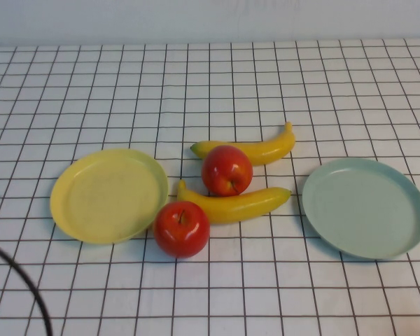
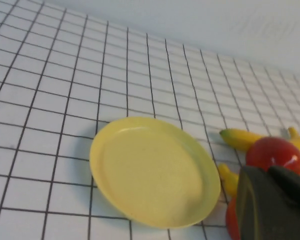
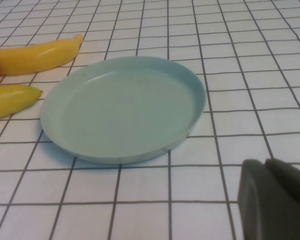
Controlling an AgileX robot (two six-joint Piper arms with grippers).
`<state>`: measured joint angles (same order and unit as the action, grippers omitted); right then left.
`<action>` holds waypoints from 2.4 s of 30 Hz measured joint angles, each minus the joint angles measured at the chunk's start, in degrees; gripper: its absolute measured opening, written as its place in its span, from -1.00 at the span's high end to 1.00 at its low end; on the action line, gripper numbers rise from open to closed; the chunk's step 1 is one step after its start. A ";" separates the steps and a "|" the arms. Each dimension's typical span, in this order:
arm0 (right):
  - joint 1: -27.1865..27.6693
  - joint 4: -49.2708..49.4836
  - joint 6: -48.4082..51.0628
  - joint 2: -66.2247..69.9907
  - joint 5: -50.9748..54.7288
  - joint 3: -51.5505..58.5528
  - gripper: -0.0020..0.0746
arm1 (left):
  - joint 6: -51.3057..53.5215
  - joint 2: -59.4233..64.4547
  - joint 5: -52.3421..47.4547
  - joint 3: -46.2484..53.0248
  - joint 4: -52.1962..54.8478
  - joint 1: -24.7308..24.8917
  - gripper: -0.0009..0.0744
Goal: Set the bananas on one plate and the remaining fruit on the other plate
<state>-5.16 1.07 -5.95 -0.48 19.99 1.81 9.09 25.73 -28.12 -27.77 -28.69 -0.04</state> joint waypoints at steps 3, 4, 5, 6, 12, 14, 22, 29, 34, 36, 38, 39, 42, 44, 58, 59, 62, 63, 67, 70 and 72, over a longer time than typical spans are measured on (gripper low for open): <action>0.00 0.00 0.00 0.00 0.00 0.00 0.99 | 12.28 8.61 -3.58 -5.28 -3.30 0.00 0.98; 0.00 0.00 0.00 0.00 0.00 0.00 0.99 | 18.18 12.13 -4.69 -7.23 -5.80 0.00 0.98; 0.00 0.00 0.00 0.00 0.00 0.00 0.99 | 22.05 14.31 -5.28 -8.35 -7.66 0.00 0.98; 0.00 0.00 0.00 0.00 0.00 0.00 0.99 | 26.65 16.84 -5.77 -9.60 -10.00 0.04 0.98; 0.00 0.00 0.00 0.00 0.00 0.00 0.99 | 42.53 29.05 -7.02 -15.48 -15.58 5.26 0.98; 0.00 0.00 0.00 0.00 0.00 0.00 0.99 | 45.19 32.51 -7.05 -17.21 -15.33 8.82 0.98; 0.00 0.00 0.00 0.00 0.00 0.00 0.99 | 48.56 42.19 -4.46 -19.75 -10.24 19.03 0.91; 0.00 0.00 0.00 0.00 0.00 0.00 0.99 | 51.31 47.07 -2.43 -19.75 -10.58 19.41 -0.25; 0.00 0.00 0.00 0.00 0.00 0.00 0.99 | 53.37 50.49 -2.20 -19.99 -13.24 19.41 -0.54; 0.00 0.00 0.00 0.00 0.00 0.00 0.99 | 55.79 51.75 -2.07 -19.99 -13.50 19.41 -0.50; 0.00 0.00 0.00 0.00 0.00 0.00 0.99 | 58.16 52.69 -2.07 -19.99 -14.00 19.41 -0.44; 0.00 0.00 0.00 0.00 0.00 0.00 0.99 | 59.44 53.03 -2.07 -19.99 -14.82 19.41 -0.40; 0.00 0.00 0.00 0.00 0.00 0.00 0.99 | 63.19 54.50 -2.07 -19.99 -19.02 19.41 -0.33; 0.00 0.00 0.00 0.00 0.00 0.00 0.99 | 65.16 55.51 -2.07 -19.99 -21.57 19.41 -0.31; 0.00 0.00 0.00 0.00 0.00 0.00 0.99 | 71.53 59.18 -9.83 -19.99 -24.72 19.41 -0.80; 0.00 0.00 0.00 0.00 0.00 0.00 0.99 | 71.53 59.18 -9.71 -19.99 -24.72 19.41 -0.80; 0.00 0.00 0.00 0.00 0.00 0.00 0.99 | 71.53 59.18 -8.49 -19.99 -24.72 19.41 -0.80; 0.00 0.00 0.00 0.00 0.00 0.00 0.99 | 71.61 59.18 -7.78 -19.99 -24.58 19.41 -0.80; 0.00 0.00 0.00 0.00 0.00 0.00 0.99 | 71.75 59.18 -5.25 -19.99 -21.24 19.41 -0.80; 0.00 0.00 0.00 0.00 0.00 0.00 0.99 | 71.75 59.18 -3.13 -19.99 -18.59 19.41 -0.80; 0.00 0.00 0.00 0.00 0.00 0.00 0.99 | 71.75 59.18 -1.22 -19.99 -18.06 19.41 -0.80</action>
<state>-5.16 1.07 -5.95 -0.48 19.99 1.81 80.84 84.90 -29.34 -47.76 -46.75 19.37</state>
